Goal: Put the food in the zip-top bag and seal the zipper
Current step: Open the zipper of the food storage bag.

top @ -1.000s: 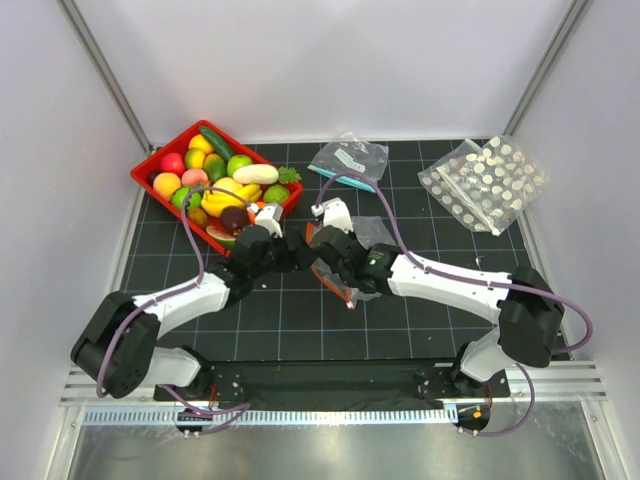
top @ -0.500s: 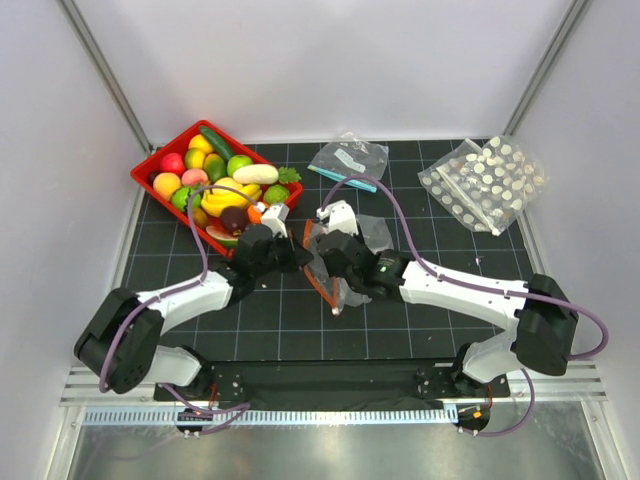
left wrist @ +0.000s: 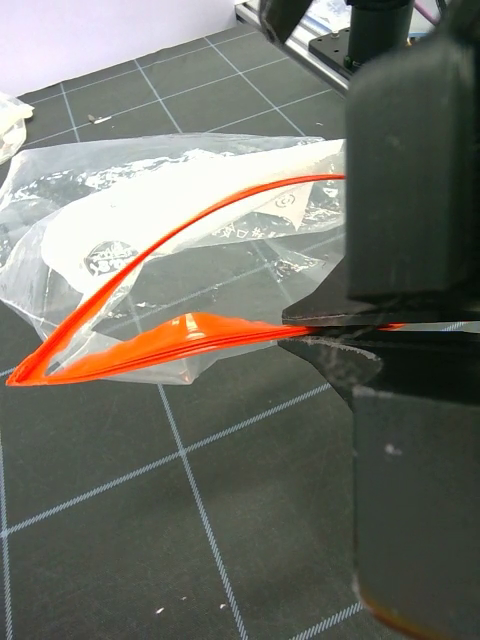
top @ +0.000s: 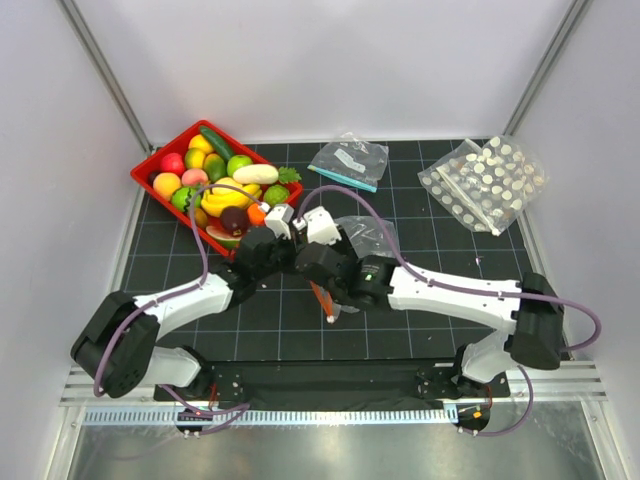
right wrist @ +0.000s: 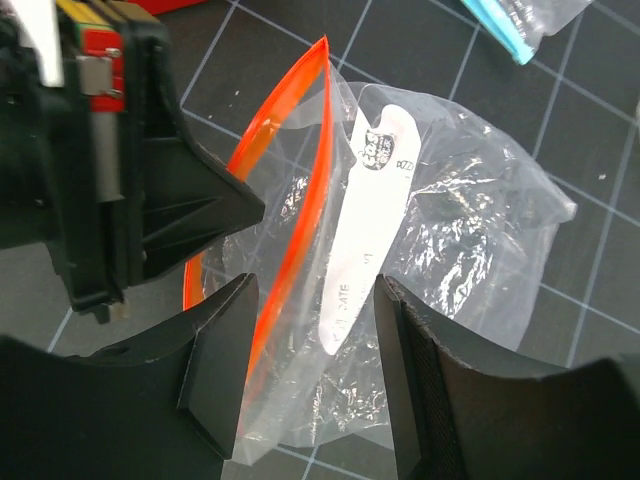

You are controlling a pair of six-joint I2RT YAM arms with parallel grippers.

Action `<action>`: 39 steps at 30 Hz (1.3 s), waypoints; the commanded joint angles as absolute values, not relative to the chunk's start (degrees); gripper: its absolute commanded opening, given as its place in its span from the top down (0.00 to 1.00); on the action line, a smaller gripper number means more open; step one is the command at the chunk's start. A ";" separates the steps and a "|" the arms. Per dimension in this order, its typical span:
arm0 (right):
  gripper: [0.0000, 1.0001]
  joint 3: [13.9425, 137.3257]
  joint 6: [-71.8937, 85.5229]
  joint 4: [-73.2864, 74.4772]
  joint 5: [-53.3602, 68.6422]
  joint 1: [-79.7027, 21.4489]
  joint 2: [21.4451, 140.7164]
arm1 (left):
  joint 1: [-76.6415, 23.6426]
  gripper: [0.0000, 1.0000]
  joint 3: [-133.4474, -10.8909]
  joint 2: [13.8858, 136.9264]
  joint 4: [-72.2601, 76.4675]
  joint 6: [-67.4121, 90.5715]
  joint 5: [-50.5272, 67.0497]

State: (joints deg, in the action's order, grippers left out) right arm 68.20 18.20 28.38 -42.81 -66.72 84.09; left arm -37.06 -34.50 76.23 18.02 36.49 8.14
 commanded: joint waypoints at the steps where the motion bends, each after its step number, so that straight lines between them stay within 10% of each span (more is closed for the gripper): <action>1: 0.43 72.33 19.33 32.25 -51.67 -68.73 88.14 | -37.18 1.00 -36.04 74.88 20.83 35.24 7.38; 39: 0.68 70.84 23.64 28.65 -60.56 -69.79 90.88 | -37.18 1.00 -36.56 75.58 19.60 35.68 7.21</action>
State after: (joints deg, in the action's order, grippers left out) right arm 70.48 23.57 29.58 -57.74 -70.02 94.63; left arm -37.06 -34.50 75.18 18.15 36.40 7.73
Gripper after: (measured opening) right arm 0.322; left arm 0.017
